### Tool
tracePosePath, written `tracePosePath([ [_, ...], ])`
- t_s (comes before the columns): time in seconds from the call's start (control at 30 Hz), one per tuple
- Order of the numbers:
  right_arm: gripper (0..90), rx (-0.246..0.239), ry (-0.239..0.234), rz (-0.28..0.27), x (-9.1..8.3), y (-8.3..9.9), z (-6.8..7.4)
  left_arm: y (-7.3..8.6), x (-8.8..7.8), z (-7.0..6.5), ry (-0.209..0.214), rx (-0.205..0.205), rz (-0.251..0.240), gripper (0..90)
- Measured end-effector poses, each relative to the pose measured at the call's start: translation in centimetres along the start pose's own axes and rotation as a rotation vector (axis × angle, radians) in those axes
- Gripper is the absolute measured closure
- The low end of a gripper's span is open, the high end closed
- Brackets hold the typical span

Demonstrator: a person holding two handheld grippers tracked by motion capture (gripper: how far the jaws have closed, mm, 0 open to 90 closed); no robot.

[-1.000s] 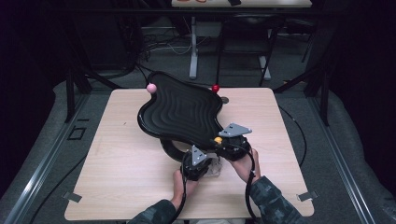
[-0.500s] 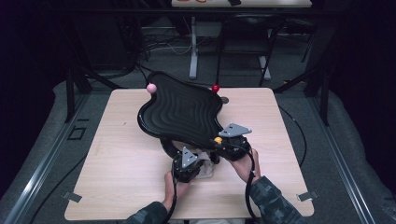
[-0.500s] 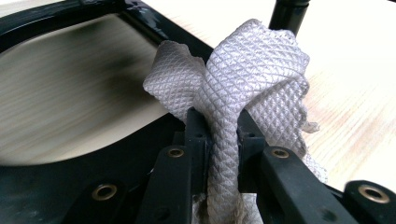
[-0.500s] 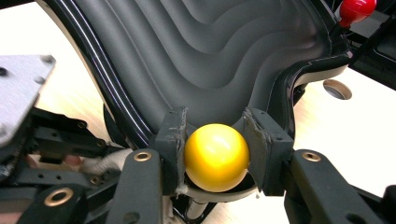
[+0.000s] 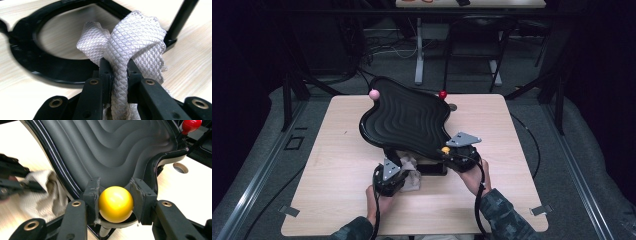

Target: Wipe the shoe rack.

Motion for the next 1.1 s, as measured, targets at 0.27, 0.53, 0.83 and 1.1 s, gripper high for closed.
tracePosePath([
  [0.27,60.3,0.003,0.011,0.002,0.0,0.0,-0.2,-0.1,-1.7,2.3,-0.047,0.0,0.007,79.2],
  [0.53,60.3,0.011,0.004,0.011,-0.2,0.1,-0.5,0.4,-3.5,4.3,-0.093,-0.012,0.009,79.2],
  [0.83,60.0,0.031,0.02,0.02,-0.5,0.4,-1.4,0.7,-5.2,6.7,-0.143,-0.039,0.001,79.1],
  [1.1,59.6,0.051,0.052,0.014,-0.7,0.7,-2.1,0.7,-6.4,8.0,-0.177,-0.073,-0.017,79.1],
])
Point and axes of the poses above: each handheld gripper's, and its own axes: x roughly forward along the jaws, y roughly out of its underside, z roughly to its left, the point moved 3 cm from there along x, roughly forward along the jaws
